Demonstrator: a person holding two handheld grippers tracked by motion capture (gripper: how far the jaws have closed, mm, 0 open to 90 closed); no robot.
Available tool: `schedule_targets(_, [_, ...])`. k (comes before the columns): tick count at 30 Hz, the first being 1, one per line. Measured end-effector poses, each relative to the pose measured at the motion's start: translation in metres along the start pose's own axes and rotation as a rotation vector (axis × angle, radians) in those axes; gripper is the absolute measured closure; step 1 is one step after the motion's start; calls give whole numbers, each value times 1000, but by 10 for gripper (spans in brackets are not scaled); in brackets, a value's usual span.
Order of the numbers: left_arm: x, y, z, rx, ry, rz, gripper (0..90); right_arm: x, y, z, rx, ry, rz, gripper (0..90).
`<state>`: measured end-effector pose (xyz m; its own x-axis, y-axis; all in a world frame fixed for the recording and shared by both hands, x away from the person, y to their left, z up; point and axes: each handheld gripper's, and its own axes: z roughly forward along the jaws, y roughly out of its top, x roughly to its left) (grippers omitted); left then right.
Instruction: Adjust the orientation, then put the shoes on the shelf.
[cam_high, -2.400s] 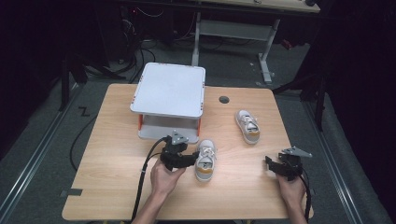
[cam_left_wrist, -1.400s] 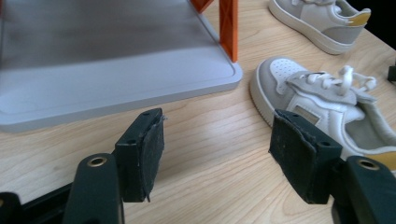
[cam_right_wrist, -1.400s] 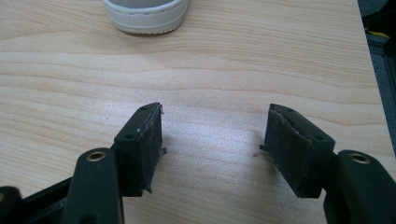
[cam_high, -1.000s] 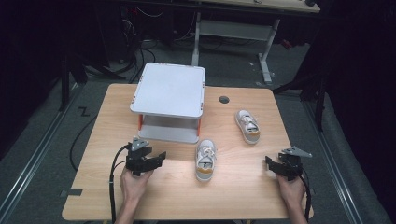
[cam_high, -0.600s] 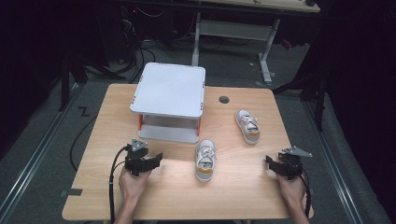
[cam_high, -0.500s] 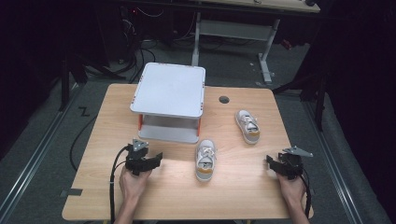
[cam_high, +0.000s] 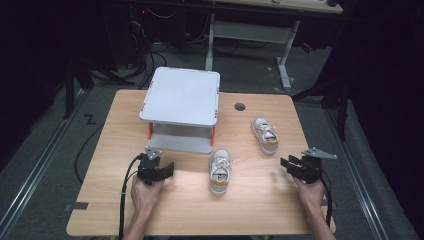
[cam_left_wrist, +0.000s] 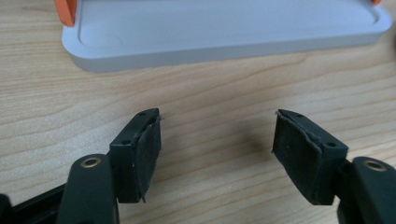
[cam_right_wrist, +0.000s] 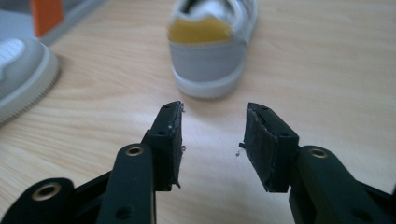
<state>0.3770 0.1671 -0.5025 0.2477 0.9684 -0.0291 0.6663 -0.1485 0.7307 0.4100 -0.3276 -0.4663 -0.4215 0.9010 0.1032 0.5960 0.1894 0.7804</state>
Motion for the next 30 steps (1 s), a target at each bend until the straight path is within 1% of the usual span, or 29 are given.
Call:
schedule_targets(2, [-3,-1,1,-2,20,23,324,5,10,1,-7,20,-21,593])
schedule_targets(4, [-4,-3,2,-23,26,20,315,9,21,2,-14,32,-45,606])
schedule_targets(8, [-4,-3,2,-23,25,19,313,18,43,10,-10,36,-84,620])
schedule_targets(9, [-4,-3,2,-23,25,19,312,20,48,13,-3,34,-91,623])
schedule_targets(10, [-4,-3,2,-22,25,19,312,24,58,20,16,31,-112,625])
schedule_targets(11, [-4,-3,2,-22,25,19,312,24,58,20,16,31,-112,625])
schedule_targets(12, [-4,-3,2,-22,25,18,312,25,63,23,23,27,-122,626])
schedule_targets(15, [-4,-3,2,-21,24,19,312,28,76,35,48,24,-126,626])
schedule_targets(17, [-4,-2,2,-22,24,18,311,29,83,47,75,15,-128,630])
schedule_targets(18, [-4,-2,2,-22,24,18,311,29,84,51,90,13,-127,632])
schedule_targets(20, [-4,-2,2,-21,24,18,311,30,87,62,128,-4,-142,639])
schedule_targets(22, [-4,-2,2,-21,23,18,311,30,88,69,140,-17,-154,648])
schedule_targets(23, [-4,-3,2,-22,23,18,311,29,88,77,181,-28,-157,657])
schedule_targets(25, [-4,-2,2,-21,23,18,311,29,87,80,190,-34,-157,661])
schedule_targets(27, [-4,-2,2,-21,22,18,309,28,87,85,208,-28,-149,679])
schedule_targets(28, [-4,-2,2,-21,22,18,308,29,87,89,220,-14,-149,704])
schedule_targets(29, [-4,-2,2,-21,22,18,308,29,87,89,220,-14,-149,704])
schedule_targets(30, [-4,-2,2,-21,22,18,308,31,87,94,240,-11,-152,737])
